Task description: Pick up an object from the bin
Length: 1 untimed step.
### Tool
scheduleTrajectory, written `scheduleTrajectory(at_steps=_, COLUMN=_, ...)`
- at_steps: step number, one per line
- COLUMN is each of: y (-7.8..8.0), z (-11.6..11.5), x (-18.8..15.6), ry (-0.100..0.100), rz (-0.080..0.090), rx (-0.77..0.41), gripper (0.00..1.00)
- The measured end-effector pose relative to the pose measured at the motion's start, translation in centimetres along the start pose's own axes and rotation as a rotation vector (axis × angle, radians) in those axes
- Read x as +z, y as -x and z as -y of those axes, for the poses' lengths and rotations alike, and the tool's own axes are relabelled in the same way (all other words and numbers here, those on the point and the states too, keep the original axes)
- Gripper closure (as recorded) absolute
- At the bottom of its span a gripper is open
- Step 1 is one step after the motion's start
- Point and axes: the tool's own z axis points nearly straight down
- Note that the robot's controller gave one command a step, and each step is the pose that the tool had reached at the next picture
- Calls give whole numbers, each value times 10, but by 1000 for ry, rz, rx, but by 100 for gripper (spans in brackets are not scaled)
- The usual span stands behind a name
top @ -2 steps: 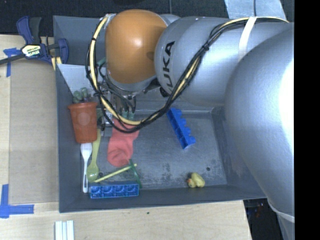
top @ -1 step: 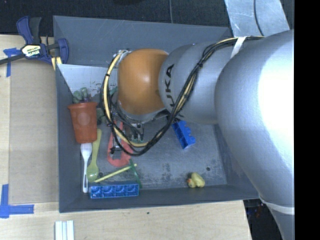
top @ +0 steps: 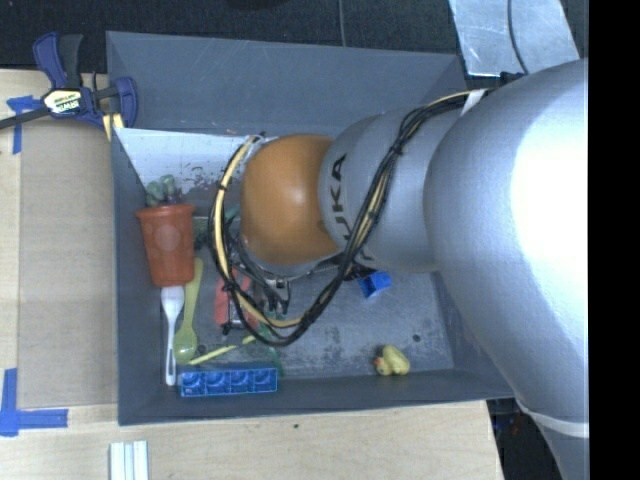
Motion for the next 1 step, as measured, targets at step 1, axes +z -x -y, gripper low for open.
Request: scheduleTrajectory(at_steps=1, y=2, z=56, x=-3, ry=-6, rz=-6, rx=-45, gripper=0)
